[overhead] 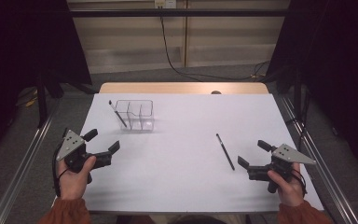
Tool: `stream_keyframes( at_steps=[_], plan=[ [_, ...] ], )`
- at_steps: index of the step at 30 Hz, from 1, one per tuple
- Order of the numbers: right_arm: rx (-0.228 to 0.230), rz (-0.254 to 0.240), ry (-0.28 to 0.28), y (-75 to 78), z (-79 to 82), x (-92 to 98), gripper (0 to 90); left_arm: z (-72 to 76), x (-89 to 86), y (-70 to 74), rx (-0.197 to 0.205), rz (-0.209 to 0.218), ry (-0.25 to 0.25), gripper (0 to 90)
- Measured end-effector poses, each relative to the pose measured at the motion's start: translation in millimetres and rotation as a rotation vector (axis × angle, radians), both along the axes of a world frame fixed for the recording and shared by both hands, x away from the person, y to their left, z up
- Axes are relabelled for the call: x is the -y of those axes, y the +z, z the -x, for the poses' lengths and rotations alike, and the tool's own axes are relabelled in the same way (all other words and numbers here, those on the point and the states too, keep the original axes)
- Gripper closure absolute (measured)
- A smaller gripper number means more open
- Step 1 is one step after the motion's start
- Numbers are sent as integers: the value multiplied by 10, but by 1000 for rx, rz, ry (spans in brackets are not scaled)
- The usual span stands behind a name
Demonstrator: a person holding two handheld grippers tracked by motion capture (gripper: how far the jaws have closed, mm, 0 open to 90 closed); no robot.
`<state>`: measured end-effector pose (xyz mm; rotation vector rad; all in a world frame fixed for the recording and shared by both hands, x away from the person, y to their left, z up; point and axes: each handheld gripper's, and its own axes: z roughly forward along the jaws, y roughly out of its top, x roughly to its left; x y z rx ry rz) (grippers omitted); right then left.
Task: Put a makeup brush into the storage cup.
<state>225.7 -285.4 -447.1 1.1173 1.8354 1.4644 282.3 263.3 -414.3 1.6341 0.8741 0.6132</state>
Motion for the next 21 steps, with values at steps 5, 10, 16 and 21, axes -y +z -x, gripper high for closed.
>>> stream_keyframes(
  at_steps=[5, 10, 16, 21],
  plan=[
    [-3, 1, 1, -4, 0, -8, 0, 118, -16, -36, -17, 8, 6, 49],
    [-3, -1, -3, -4, 3, 8, 0, 212, -37, -47, -16, 10, 12, 48],
    [-5, 0, -1, -5, -1, 7, 0, 314, -33, -102, -26, 6, 11, 49],
    [-2, -10, -1, 4, 4, 10, 0, 392, -47, -134, -35, -7, 13, 48]
  ],
)
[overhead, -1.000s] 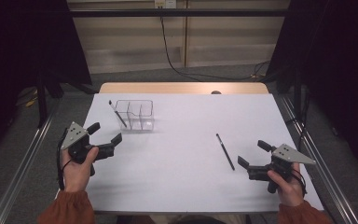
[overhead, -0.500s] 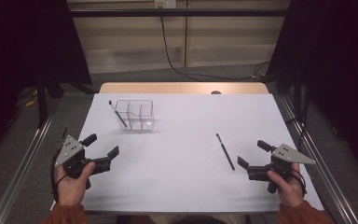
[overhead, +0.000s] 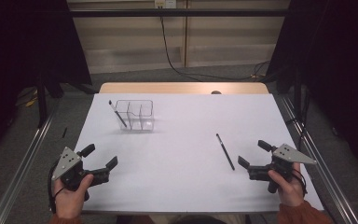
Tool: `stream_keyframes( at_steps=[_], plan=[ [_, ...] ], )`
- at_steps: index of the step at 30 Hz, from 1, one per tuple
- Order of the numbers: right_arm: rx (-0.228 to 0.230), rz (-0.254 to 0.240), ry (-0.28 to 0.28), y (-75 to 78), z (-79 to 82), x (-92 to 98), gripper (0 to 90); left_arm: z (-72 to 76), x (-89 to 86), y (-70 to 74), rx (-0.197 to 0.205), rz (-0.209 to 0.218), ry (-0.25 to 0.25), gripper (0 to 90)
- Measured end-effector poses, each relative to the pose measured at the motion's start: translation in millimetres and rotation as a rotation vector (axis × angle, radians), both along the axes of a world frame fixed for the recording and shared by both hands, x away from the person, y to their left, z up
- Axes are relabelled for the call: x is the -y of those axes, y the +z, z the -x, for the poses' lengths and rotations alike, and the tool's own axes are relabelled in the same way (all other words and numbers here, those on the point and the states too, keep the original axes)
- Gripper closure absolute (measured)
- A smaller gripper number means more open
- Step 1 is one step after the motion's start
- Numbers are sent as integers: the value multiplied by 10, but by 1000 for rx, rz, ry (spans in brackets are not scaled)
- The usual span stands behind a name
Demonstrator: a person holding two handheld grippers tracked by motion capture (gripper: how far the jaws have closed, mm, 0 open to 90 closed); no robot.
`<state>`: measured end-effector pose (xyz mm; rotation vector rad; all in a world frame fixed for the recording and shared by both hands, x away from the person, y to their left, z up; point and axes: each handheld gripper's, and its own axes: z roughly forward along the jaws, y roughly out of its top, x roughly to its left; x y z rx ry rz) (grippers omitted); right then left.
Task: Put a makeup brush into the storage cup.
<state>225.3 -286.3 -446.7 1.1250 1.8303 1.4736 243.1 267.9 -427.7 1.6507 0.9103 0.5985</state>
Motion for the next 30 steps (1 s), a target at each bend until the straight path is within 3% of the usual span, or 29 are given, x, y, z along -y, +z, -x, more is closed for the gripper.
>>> stream_keyframes(
  at_steps=[2, 13, 22, 30],
  plan=[
    [4, -1, 0, 4, 3, 4, 0, 18, -9, -5, 2, 14, -2, 38],
    [10, -8, 2, 12, 0, 4, 0, 38, -17, -33, -1, 5, 0, 34],
    [-11, -26, 22, 9, -72, -58, 0, 59, -16, -47, -4, 5, 0, 35],
    [-25, -14, 23, 39, -166, -116, 0, 103, 5, -52, -9, -6, -5, 35]
  ],
)
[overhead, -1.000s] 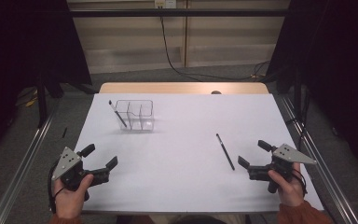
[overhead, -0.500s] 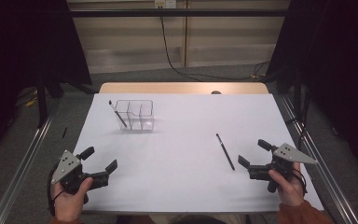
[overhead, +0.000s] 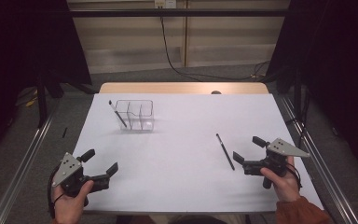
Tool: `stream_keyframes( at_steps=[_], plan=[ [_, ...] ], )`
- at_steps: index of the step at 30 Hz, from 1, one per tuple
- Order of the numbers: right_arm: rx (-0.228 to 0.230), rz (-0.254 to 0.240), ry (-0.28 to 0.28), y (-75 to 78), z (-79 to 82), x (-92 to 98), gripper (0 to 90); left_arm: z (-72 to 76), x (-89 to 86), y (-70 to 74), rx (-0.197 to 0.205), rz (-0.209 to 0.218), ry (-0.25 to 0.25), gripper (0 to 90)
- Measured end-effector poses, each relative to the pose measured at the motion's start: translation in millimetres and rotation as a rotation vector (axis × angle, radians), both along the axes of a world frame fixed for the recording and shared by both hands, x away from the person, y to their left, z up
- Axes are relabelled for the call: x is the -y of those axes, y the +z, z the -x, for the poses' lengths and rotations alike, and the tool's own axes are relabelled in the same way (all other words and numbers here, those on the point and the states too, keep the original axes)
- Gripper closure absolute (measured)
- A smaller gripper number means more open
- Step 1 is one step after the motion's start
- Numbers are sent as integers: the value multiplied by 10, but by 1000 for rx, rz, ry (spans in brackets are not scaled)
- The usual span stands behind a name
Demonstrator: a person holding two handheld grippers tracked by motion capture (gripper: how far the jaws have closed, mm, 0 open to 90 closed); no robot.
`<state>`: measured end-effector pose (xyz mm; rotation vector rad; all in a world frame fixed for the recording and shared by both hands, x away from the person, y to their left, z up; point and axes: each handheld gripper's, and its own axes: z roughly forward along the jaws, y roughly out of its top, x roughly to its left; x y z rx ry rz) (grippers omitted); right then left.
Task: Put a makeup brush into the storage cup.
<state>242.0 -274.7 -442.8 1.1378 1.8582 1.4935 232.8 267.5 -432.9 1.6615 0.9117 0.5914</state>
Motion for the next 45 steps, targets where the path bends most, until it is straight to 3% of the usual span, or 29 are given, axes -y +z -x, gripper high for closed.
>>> stream_keyframes(
  at_steps=[4, 12, 17, 31, 37, 45],
  plan=[
    [-46, 11, 21, 12, -96, -27, 19, 1, 7, -3, 2, 0, -3, 35],
    [-86, 39, 40, 39, -240, -72, 17, -23, -12, -16, 7, 7, -17, 35],
    [-115, 81, 56, 39, -321, -101, 18, -33, -21, -22, 2, 7, -14, 35],
    [-190, 147, 77, 64, -458, -118, 26, -49, -11, -29, -4, 10, -12, 43],
    [-266, 216, 107, 88, -561, -180, 22, -63, -15, -30, 3, 10, -21, 37],
    [-412, 291, 133, 100, -709, -264, 38, -77, -19, -40, -4, 2, -20, 37]
  ],
)
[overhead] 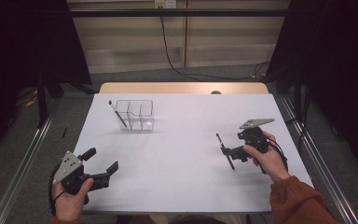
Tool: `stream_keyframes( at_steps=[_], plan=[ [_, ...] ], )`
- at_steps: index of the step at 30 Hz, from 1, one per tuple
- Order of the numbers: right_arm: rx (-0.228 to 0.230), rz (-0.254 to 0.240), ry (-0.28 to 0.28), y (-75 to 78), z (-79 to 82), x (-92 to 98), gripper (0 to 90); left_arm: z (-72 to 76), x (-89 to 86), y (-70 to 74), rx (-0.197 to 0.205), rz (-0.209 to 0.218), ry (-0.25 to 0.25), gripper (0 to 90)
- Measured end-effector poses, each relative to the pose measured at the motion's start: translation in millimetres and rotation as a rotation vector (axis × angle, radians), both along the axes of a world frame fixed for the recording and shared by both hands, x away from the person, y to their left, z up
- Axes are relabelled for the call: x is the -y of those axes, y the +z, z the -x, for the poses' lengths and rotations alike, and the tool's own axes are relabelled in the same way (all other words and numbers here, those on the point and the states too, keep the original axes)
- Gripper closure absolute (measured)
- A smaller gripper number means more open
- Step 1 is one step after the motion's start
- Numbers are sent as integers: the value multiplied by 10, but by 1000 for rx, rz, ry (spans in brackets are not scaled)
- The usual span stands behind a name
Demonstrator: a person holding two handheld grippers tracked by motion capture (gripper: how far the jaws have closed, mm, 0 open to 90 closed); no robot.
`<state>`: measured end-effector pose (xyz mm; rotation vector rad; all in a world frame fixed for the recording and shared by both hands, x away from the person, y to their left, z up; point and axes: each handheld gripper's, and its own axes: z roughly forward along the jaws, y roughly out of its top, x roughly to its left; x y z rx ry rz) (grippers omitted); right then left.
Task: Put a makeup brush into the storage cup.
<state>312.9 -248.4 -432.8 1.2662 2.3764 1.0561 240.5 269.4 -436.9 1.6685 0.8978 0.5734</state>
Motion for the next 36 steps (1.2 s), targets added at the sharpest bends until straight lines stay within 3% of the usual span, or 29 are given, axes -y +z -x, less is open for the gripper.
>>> stream_keyframes(
  at_steps=[2, 6, 12, 17, 25, 29, 36],
  plan=[
    [-17, 10, 15, 11, -30, -15, 39, -6, -1, -5, -7, -1, -3, 37],
    [-73, 27, -11, 45, -89, -21, 40, -9, -1, -7, -10, -8, -2, 37],
    [-178, 119, -2, 49, -148, -54, 54, -11, 1, -8, -12, -9, -2, 38],
    [-221, 170, 24, 36, -159, -99, 83, -8, 9, -8, -8, -9, 1, 40],
    [-377, 253, 64, 5, -214, -166, 81, -7, 2, -6, -8, -14, 6, 40],
    [-429, 296, 81, -39, -232, -197, 71, -8, 1, -6, -8, -16, 5, 40],
    [-465, 330, 136, -108, -254, -237, 66, -6, 9, -5, -5, -20, 2, 40]
  ],
)
